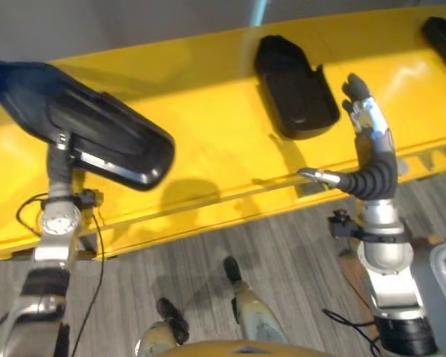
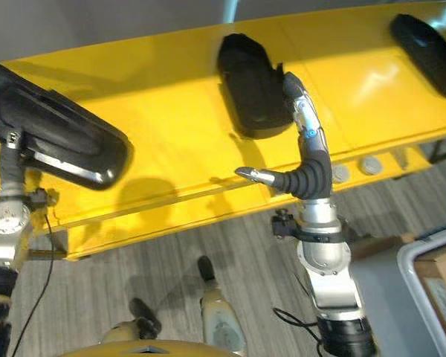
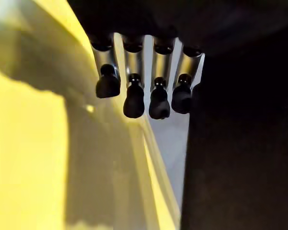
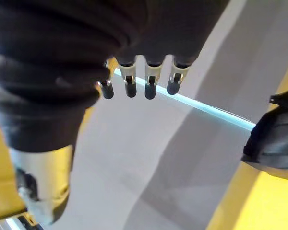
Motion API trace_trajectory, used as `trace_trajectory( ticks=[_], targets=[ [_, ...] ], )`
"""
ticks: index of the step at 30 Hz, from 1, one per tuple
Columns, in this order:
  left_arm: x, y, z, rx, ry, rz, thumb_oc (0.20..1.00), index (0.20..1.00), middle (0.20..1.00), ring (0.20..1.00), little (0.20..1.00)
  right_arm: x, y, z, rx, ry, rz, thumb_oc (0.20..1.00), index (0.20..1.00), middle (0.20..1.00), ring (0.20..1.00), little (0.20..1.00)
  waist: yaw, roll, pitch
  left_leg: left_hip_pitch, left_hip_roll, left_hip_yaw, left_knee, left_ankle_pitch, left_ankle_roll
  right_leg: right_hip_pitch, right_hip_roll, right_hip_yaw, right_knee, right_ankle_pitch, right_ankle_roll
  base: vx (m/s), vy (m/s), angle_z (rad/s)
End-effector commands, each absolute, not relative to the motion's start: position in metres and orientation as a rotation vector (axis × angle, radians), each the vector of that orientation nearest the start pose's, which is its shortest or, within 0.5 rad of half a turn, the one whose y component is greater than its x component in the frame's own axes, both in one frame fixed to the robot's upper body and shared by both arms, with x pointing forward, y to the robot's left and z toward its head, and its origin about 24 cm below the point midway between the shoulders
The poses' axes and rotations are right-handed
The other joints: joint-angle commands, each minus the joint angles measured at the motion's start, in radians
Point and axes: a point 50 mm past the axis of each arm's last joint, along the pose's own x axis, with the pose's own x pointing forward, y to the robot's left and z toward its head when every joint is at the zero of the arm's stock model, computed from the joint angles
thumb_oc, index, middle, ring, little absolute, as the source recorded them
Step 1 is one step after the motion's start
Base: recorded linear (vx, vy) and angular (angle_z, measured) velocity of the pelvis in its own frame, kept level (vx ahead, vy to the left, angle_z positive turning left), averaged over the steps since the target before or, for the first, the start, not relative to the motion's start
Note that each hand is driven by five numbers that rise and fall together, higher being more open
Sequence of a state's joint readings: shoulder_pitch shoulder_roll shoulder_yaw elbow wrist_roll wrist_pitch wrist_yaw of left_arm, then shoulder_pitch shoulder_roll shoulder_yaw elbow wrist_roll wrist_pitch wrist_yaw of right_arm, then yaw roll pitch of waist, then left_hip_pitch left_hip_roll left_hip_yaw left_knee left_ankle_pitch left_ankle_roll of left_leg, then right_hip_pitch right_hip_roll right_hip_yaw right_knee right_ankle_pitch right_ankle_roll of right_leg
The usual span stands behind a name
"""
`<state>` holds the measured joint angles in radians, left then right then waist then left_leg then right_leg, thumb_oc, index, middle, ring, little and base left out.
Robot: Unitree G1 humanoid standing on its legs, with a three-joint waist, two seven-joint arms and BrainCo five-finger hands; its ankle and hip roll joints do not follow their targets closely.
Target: Move parts from the plastic box to the shelf.
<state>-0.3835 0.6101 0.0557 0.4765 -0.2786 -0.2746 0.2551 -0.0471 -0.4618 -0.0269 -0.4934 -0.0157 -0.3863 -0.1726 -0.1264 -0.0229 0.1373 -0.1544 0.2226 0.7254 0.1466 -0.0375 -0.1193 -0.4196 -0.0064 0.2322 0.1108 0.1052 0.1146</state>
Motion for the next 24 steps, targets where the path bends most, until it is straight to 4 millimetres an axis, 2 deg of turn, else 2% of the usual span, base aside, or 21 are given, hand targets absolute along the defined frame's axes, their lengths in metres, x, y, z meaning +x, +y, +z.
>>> trace_trajectory(
  ticks=[1,3,5,6,10,11,13,16,17,19,24],
  targets=[
    [0.322,0.313,0.161,0.359,-0.346,0.393,0.200,0.200,0.200,0.200,0.200,0.194,-0.181,0.227,-0.318,-1.090,0.052,1.000,1.000,1.000,1.000,1.000,0.011,0.048,0.010,0.137,0.019,0.014,0.088,-0.202,-0.059,-0.018,0.031,-0.008,0.063,-0.120,0.147,0.01,0.007,-0.13],
    [0.328,0.331,0.172,0.487,-0.276,0.400,0.200,0.200,0.200,0.200,0.200,0.193,-0.177,0.231,-0.283,-1.117,0.099,1.000,1.000,1.000,1.000,1.000,0.007,0.050,0.013,0.135,0.029,0.016,0.099,-0.203,-0.063,-0.035,0.035,-0.017,0.060,-0.109,0.147,0.02,-0.005,-0.15],
    [0.329,0.331,0.174,0.489,-0.279,0.398,0.200,0.200,0.200,0.200,0.200,0.193,-0.177,0.232,-0.280,-1.119,0.096,1.000,1.000,1.000,1.000,1.000,0.009,0.047,0.014,0.133,0.030,0.015,0.100,-0.204,-0.063,-0.036,0.035,-0.018,0.060,-0.109,0.147,0.01,-0.008,-0.10],
    [0.333,0.340,0.183,0.585,-0.249,0.402,0.200,0.200,0.200,0.200,0.200,0.193,-0.176,0.233,-0.256,-1.130,0.117,1.000,1.000,1.000,1.000,1.000,0.008,0.048,0.014,0.132,0.037,0.014,0.107,-0.206,-0.064,-0.040,0.036,-0.021,0.059,-0.104,0.147,0.02,-0.003,-0.04],
    [0.336,0.353,0.206,0.830,-0.184,0.359,0.200,0.200,0.200,0.200,0.200,0.193,-0.175,0.236,-0.244,-1.150,0.148,1.000,1.000,1.000,1.000,1.000,0.010,0.053,0.017,0.132,0.052,0.017,0.119,-0.205,-0.068,-0.048,0.037,-0.035,0.059,-0.099,0.147,0.01,-0.001,-0.02],
    [0.335,0.359,0.219,0.966,-0.151,0.336,0.200,0.200,0.200,0.200,0.200,0.192,-0.175,0.238,-0.246,-1.167,0.156,1.000,1.000,1.000,1.000,1.000,0.011,0.058,0.017,0.131,0.057,0.019,0.123,-0.206,-0.068,-0.051,0.036,-0.039,0.062,-0.097,0.147,0.01,-0.007,-0.05],
    [0.335,0.361,0.231,1.079,-0.129,0.305,0.200,0.200,0.200,0.200,0.200,0.192,-0.175,0.239,-0.237,-1.181,0.161,1.000,1.000,1.000,1.000,1.000,0.014,0.062,0.019,0.130,0.060,0.018,0.124,-0.207,-0.068,-0.054,0.035,-0.045,0.063,-0.095,0.147,0.00,0.000,0.00],
    [0.336,0.362,0.239,1.162,-0.105,0.281,0.200,0.200,0.200,0.200,0.200,0.193,-0.174,0.239,-0.231,-1.183,0.171,1.000,1.000,1.000,1.000,1.000,0.013,0.064,0.021,0.131,0.063,0.016,0.127,-0.206,-0.069,-0.055,0.033,-0.050,0.065,-0.093,0.147,0.00,0.000,0.00],
    [0.336,0.362,0.247,1.244,-0.093,0.266,0.200,0.200,0.200,0.200,0.200,0.193,-0.174,0.239,-0.224,-1.183,0.178,1.000,1.000,1.000,1.000,1.000,0.015,0.066,0.021,0.132,0.063,0.017,0.128,-0.205,-0.069,-0.057,0.031,-0.054,0.068,-0.094,0.147,0.00,0.000,0.00],
    [0.338,0.363,0.249,1.314,-0.062,0.259,0.200,0.200,0.200,0.200,0.200,0.194,-0.174,0.239,-0.220,-1.184,0.183,1.000,1.000,1.000,1.000,1.000,0.010,0.069,0.021,0.133,0.065,0.019,0.126,-0.205,-0.070,-0.058,0.030,-0.056,0.071,-0.095,0.147,0.00,0.000,0.00],
    [0.345,0.360,0.246,1.350,-0.030,0.259,0.200,0.200,0.200,0.200,0.200,0.195,-0.174,0.238,-0.205,-1.182,0.186,1.000,1.000,1.000,1.000,1.000,0.008,0.071,0.025,0.129,0.068,0.018,0.132,-0.207,-0.069,-0.064,0.030,-0.055,0.075,-0.096,0.147,0.00,0.000,0.00]
  ],
)
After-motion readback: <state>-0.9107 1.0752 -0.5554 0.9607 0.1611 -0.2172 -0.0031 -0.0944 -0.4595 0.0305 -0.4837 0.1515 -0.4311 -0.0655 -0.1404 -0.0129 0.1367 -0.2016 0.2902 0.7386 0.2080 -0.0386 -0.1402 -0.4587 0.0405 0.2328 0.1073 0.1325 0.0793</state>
